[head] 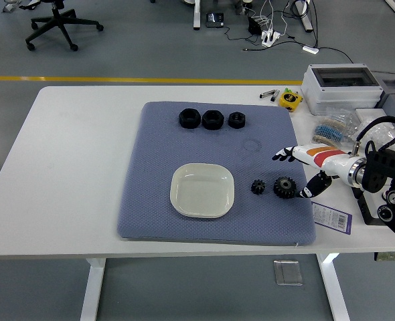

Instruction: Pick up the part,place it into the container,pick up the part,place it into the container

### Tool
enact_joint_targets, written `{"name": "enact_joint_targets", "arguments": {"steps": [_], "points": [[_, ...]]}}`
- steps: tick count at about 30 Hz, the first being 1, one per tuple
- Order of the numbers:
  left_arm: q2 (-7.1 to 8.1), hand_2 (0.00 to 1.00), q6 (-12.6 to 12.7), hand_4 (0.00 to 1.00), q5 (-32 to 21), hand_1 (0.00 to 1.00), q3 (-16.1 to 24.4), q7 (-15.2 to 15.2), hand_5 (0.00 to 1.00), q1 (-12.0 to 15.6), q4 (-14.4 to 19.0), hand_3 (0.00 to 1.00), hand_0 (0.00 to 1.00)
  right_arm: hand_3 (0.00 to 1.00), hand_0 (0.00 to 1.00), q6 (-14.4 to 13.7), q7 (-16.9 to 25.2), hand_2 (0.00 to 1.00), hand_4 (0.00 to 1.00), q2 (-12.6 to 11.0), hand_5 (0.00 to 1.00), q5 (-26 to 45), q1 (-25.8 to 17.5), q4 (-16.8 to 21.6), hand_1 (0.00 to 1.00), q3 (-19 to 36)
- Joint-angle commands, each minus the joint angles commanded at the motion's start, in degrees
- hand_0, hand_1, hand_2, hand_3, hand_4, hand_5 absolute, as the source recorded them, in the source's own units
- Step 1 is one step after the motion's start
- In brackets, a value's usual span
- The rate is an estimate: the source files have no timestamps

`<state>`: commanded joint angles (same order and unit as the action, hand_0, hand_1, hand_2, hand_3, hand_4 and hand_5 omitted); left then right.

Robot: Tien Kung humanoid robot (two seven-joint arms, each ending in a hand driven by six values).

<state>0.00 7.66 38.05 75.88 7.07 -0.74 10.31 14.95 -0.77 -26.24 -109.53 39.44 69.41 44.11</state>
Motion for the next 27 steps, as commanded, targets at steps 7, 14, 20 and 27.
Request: {"name": "enact_joint_targets", "arguments": {"steps": [7, 14, 20, 27], "points": [[0.0, 0.875, -0.01, 0.586, -0.18, 0.847, -0.25, 0.03, 0.75, -0.11, 0.0, 0.638, 0.877, 0.806, 0.703, 0.81, -0.52, 0.768, 0.949, 1.75, 0.044, -1.17, 3.56, -3.24, 0.732, -5.26], [0.0, 0.875, -0.01, 0.587, -0.16, 0.847, -0.54, 0.13, 0.748, -0.06, 0.0, 0.638, 0.877, 0.801, 0.696, 0.65, -0.48, 0.762, 0.947, 3.73, 0.051, -2.0, 4.63, -6.8, 0.722, -6.65], [0.0, 0.875, 0.05, 0.587, 0.11, 0.847, -0.38, 0.19, 0.745, 0.09, 0.0, 0.638, 0.877, 0.792, 0.681, -0.01, -0.32, 0.751, 0.945, 4.67, 0.055, -2.65, 5.37, -9.54, 0.708, -7.77], [0.0, 0.875, 0.13, 0.588, 0.37, 0.848, -0.35, 0.36, 0.742, 0.25, 0.0, 0.638, 0.877, 0.774, 0.659, -1.13, 0.1, 0.729, 0.937, 5.48, 0.067, -3.14, 5.95, -12.17, 0.693, -8.92]]}}
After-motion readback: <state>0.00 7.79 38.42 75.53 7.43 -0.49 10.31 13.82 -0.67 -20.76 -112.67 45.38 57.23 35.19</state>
